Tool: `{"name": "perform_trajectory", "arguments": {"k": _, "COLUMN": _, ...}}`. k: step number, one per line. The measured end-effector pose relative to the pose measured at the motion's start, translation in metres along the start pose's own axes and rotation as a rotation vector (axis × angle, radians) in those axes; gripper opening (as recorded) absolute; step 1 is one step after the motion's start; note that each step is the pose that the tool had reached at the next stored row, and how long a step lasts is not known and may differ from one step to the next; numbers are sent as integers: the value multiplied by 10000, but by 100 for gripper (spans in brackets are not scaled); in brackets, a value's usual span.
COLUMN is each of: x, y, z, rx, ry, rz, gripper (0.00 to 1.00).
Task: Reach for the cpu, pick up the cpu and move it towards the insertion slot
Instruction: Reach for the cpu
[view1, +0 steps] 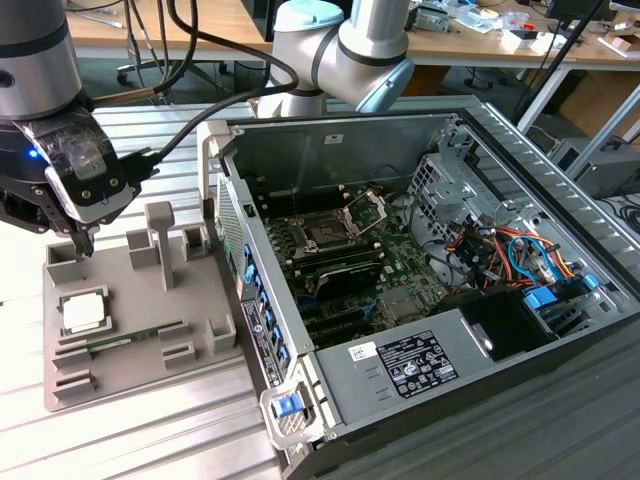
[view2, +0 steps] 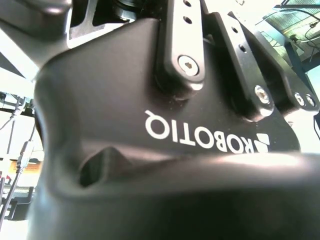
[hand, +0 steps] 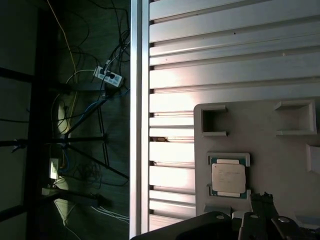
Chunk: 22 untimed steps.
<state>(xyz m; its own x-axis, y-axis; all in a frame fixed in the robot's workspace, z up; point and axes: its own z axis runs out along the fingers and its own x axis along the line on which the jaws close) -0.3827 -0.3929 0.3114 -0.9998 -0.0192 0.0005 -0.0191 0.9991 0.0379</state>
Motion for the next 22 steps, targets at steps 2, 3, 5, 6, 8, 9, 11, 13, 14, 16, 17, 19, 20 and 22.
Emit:
{"name": "perform_trajectory", "arguments": {"k": 2, "x": 0, "y": 0, "z": 3, "rx": 0, "ry": 0, "rz": 0, "gripper": 10}}
{"name": "perform_trajectory", "arguments": {"k": 3, "x": 0, "y": 0, "z": 3, "rx": 0, "ry": 0, "rz": 0, "gripper": 10}}
{"name": "perform_trajectory", "arguments": {"k": 5, "x": 0, "y": -1, "z": 16, "rx": 1, "ry": 0, "rz": 0, "gripper": 10}}
{"name": "perform_trajectory", "arguments": {"k": 6, "x": 0, "y": 0, "z": 18, "rx": 0, "ry": 0, "rz": 0, "gripper": 10}}
{"name": "perform_trajectory", "arguments": {"k": 8, "x": 0, "y": -1, "z": 20, "rx": 0, "ry": 0, "rz": 0, "gripper": 10}}
{"name": "perform_trajectory", "arguments": {"k": 9, "x": 0, "y": -1, "z": 21, "rx": 0, "ry": 0, "rz": 0, "gripper": 10}}
{"name": "perform_trajectory", "arguments": {"k": 11, "x": 0, "y": -2, "z": 66, "rx": 0, "ry": 0, "rz": 0, "gripper": 10}}
{"name": "perform_trajectory", "arguments": {"k": 13, "x": 0, "y": -3, "z": 68, "rx": 0, "ry": 0, "rz": 0, "gripper": 10}}
{"name": "perform_trajectory", "arguments": {"k": 14, "x": 0, "y": -2, "z": 69, "rx": 0, "ry": 0, "rz": 0, "gripper": 10}}
{"name": "perform_trajectory", "arguments": {"k": 16, "x": 0, "y": -3, "z": 71, "rx": 0, "ry": 0, "rz": 0, "gripper": 10}}
{"name": "perform_trajectory", "arguments": {"k": 17, "x": 0, "y": -3, "z": 72, "rx": 0, "ry": 0, "rz": 0, "gripper": 10}}
{"name": "perform_trajectory", "arguments": {"k": 19, "x": 0, "y": -3, "z": 74, "rx": 1, "ry": 0, "rz": 0, "gripper": 10}}
{"name": "perform_trajectory", "arguments": {"k": 20, "x": 0, "y": -3, "z": 75, "rx": 1, "ry": 1, "rz": 0, "gripper": 10}}
{"name": "perform_trajectory", "arguments": {"k": 22, "x": 0, "y": -3, "z": 84, "rx": 0, "ry": 1, "rz": 0, "gripper": 10}}
